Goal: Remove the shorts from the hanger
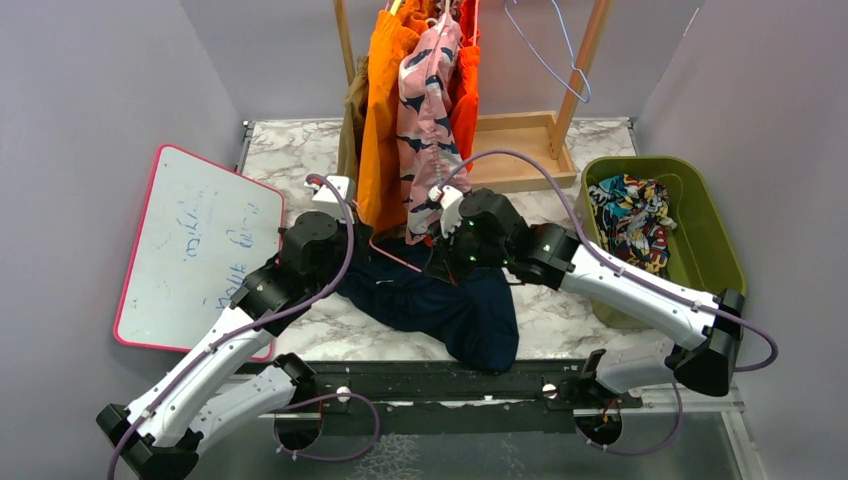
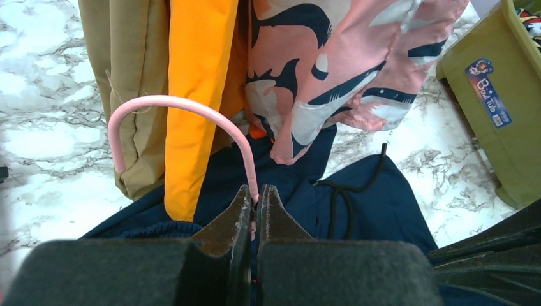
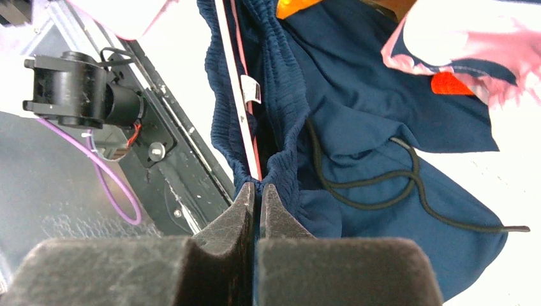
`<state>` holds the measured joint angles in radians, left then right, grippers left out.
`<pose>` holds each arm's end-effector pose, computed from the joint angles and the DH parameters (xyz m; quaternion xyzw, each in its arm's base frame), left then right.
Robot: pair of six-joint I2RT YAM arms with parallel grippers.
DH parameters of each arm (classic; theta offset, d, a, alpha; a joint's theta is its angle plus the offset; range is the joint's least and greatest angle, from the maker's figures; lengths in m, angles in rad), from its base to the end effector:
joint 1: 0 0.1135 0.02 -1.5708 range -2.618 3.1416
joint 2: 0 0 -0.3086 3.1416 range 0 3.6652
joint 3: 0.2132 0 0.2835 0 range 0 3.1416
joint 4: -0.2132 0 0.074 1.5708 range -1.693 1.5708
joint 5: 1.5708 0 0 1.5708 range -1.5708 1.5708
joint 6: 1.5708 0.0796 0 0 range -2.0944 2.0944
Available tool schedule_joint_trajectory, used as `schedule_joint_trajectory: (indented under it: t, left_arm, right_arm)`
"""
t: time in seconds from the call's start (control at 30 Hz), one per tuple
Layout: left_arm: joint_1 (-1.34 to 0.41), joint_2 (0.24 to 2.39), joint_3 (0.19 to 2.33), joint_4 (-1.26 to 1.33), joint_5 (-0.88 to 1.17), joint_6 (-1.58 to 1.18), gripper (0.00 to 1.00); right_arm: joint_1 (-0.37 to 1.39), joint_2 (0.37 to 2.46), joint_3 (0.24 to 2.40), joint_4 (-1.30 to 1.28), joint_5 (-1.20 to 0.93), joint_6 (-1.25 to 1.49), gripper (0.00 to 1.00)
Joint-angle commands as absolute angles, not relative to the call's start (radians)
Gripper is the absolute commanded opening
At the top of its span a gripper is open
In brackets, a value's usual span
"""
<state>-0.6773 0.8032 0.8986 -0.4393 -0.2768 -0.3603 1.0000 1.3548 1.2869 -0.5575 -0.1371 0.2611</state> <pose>0.1832 -0.1194 0.3709 0.0494 0.8122 -0.1848 0.5511 0.1844 0.3074 0.3665 -0.3498 0.8171 0.3171 0.3309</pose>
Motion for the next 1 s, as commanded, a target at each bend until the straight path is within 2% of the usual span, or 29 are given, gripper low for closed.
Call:
schedule_joint_trajectory:
  t: [0.0, 0.4, 0.63, 0.97]
  left_arm:
    - [-0.678, 0.761, 0.895, -0.414, -0.312, -0.377, 0.0]
    - [-0.678, 0.765, 0.88, -0.472, -0.397, -0.356, 0.0]
    - [-0.678, 0.79, 0.887, -0.508, -0.495, -0.382, 0.0]
    - [-0.678, 0.789, 0.89, -0.527, -0.54, -0.44, 0.0]
  right_arm:
    - [1.006, 1.254, 1.199, -0.563, -0.065, 0.275, 0.01]
    - [1.006, 1.033, 1.115, -0.699, 0.134, 0.318, 0.01]
    - [1.006, 0.95, 1.094, -0.728, -0.018, 0.31, 0.01]
    - [1.006, 0.987, 1.047, -0.787, -0.02, 0.287, 0.01]
